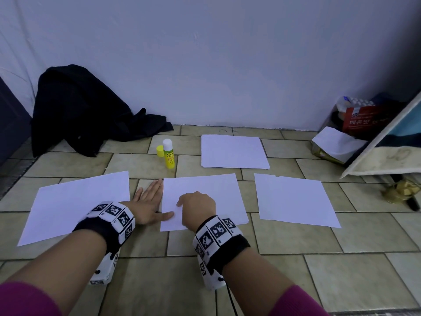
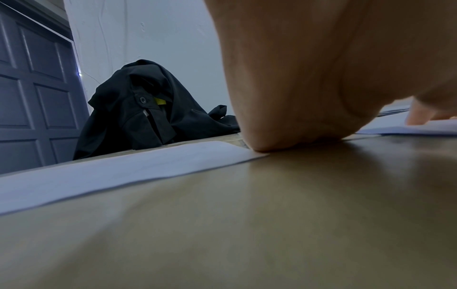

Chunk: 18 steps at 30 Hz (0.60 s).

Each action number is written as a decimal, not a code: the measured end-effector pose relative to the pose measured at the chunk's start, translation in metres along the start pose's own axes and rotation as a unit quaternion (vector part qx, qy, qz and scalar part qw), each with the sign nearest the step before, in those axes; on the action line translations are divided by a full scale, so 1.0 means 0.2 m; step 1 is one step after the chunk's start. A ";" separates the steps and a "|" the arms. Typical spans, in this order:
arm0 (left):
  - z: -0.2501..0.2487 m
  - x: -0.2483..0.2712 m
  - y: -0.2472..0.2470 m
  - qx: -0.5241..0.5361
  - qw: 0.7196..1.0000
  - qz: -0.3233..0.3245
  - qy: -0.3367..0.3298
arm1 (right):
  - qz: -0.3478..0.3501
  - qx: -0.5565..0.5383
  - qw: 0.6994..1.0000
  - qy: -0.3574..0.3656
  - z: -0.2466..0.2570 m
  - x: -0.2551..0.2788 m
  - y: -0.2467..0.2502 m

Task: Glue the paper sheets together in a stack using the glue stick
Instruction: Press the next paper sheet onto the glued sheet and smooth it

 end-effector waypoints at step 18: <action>0.03 -0.02 -0.03 -0.015 1.000 0.025 -0.007 | -0.020 -0.153 0.988 -0.022 -0.24 0.00 0.06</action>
Point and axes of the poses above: each hand's wrist, its own x-axis away from the middle knuckle, its own y-axis out of the back of the hand, z = x × y, the point moved 6 cm from there along -x, towards the middle knuckle, and after that the axes turned 7 degrees about z, right-handed, at the moved point
